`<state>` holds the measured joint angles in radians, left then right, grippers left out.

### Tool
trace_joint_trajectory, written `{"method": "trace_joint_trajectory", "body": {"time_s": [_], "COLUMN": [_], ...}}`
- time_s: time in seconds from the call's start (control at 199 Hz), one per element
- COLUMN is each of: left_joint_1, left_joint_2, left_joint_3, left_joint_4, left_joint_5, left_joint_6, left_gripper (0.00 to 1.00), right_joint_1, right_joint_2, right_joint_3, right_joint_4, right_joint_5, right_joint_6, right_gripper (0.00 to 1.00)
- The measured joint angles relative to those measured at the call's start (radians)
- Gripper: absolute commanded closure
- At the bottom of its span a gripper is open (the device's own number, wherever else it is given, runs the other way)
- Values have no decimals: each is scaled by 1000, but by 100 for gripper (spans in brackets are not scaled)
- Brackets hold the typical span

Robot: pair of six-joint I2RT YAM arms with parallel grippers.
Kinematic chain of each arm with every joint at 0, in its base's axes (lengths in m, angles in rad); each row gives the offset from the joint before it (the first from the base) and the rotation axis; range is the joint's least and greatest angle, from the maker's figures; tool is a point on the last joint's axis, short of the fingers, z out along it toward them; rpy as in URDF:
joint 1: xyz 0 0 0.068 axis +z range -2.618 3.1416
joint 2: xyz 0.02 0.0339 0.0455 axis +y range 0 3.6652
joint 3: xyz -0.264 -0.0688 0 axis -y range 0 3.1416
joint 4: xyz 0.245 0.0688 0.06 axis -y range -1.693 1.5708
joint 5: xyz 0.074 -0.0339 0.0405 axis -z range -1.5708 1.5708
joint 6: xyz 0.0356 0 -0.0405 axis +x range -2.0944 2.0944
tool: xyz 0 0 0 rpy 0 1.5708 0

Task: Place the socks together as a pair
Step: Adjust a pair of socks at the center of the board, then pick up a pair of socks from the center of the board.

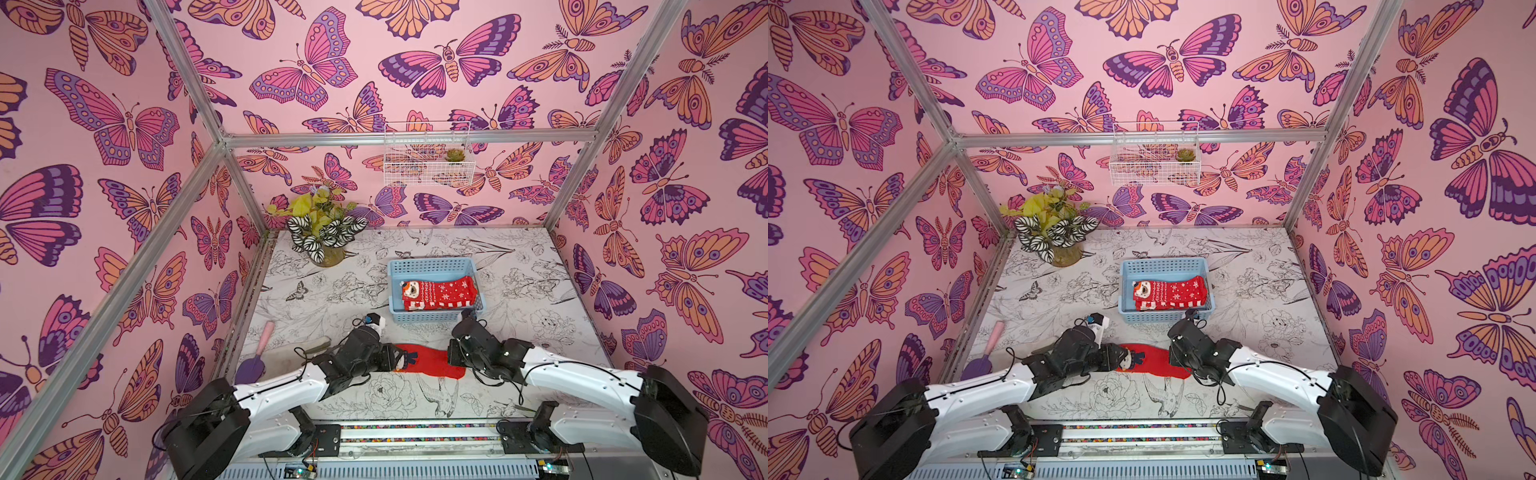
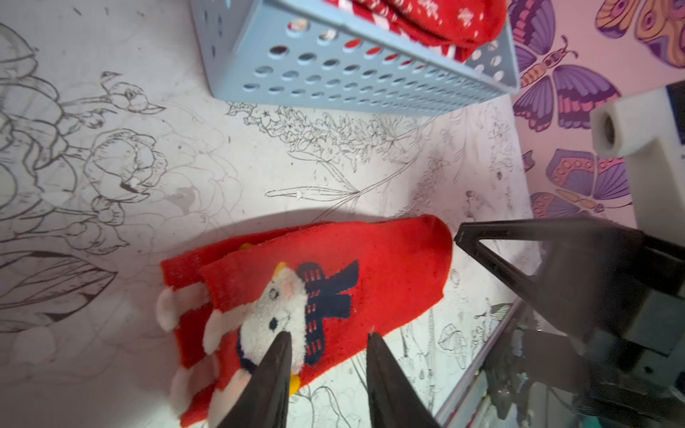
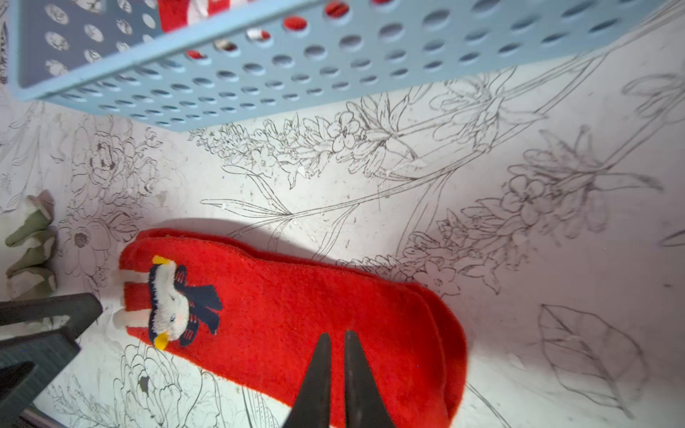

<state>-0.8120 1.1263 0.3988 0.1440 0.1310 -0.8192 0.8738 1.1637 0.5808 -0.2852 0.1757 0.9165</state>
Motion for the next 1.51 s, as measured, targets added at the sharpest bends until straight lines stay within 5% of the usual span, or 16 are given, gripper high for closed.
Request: {"method": "trace_joint_trajectory", "body": {"time_s": [0.241,0.527,0.868,0.994,1.3,1.506], "left_joint_1": [54,125,126,126,124,118], "left_joint_2": [-51,2,82,98,121,92], "left_joint_3": [11,-9,-33,-38,-74,-75], "left_joint_4": [-129,-142,-81,-52,20,13], "left_joint_5": [-27,-7,57,78,105,132], "left_joint_6": [13,-12,-36,-45,-67,-60], "left_gripper": [53,38,38,47,77,100], "right_joint_1": [-18,-41,-42,-42,-42,-42], "right_joint_2": [-150,-90,-2,29,53,14], "right_joint_3": [-94,-146,-146,-145,-162,-150], "right_joint_4": [-64,-49,42,71,133,95], "right_joint_5": [90,82,11,-3,-28,-32], "right_joint_6": [34,41,48,53,86,68], "right_gripper": [53,47,45,50,100,100]}}
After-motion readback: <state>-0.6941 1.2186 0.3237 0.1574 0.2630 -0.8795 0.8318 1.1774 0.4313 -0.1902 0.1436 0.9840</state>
